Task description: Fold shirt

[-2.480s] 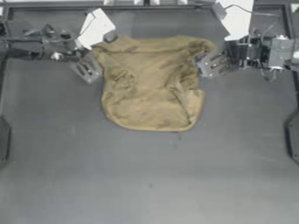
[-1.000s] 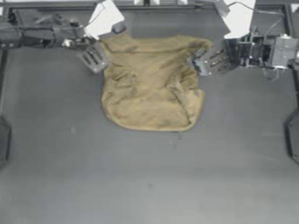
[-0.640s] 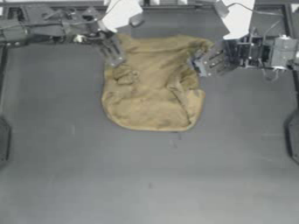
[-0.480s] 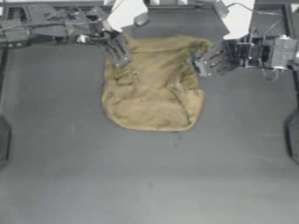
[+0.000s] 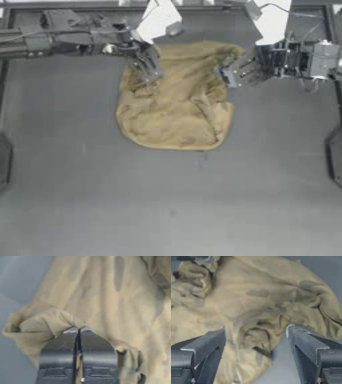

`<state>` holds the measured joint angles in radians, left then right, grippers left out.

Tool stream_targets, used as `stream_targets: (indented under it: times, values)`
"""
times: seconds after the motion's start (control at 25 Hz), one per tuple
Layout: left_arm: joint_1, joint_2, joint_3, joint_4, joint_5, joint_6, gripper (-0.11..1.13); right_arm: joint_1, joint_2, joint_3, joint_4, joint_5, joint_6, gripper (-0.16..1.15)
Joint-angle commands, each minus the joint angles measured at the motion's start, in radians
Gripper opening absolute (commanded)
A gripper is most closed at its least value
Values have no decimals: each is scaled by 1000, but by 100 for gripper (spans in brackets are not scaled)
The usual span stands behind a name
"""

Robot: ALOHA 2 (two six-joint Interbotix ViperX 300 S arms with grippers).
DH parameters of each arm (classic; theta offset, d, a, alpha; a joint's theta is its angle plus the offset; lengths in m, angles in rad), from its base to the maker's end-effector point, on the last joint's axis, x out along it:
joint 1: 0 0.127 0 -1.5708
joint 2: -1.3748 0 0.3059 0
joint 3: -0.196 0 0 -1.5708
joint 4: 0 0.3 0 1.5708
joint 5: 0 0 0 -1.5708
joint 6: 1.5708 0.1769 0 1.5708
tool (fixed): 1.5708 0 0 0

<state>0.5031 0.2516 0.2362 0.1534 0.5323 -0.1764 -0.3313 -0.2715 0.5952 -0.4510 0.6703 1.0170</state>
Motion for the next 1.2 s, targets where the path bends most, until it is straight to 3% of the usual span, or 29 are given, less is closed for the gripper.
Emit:
stream_targets:
  times: [0.04,0.12,0.2,0.36,0.52,0.76,1.2]
  values:
    - [5,-26,-26,-26,-8,18,71,2,-14,-5,0,-3,2,98]
    - [3,-26,-26,-31,-9,21,94,2,-14,-3,2,-5,2,98]
    - [3,-32,-26,-35,-12,21,107,2,-14,-3,3,-6,0,98]
    - [3,-58,-26,-35,-38,25,100,2,-14,-2,0,-5,0,98]
    - [3,-94,-26,-26,-41,29,102,-5,-14,3,-6,-3,-5,98]
    - [-6,-173,-6,-23,-28,46,102,-83,-8,29,-6,34,-31,98]
    - [-40,-278,60,-21,-6,46,102,-198,97,-3,40,67,-202,98]
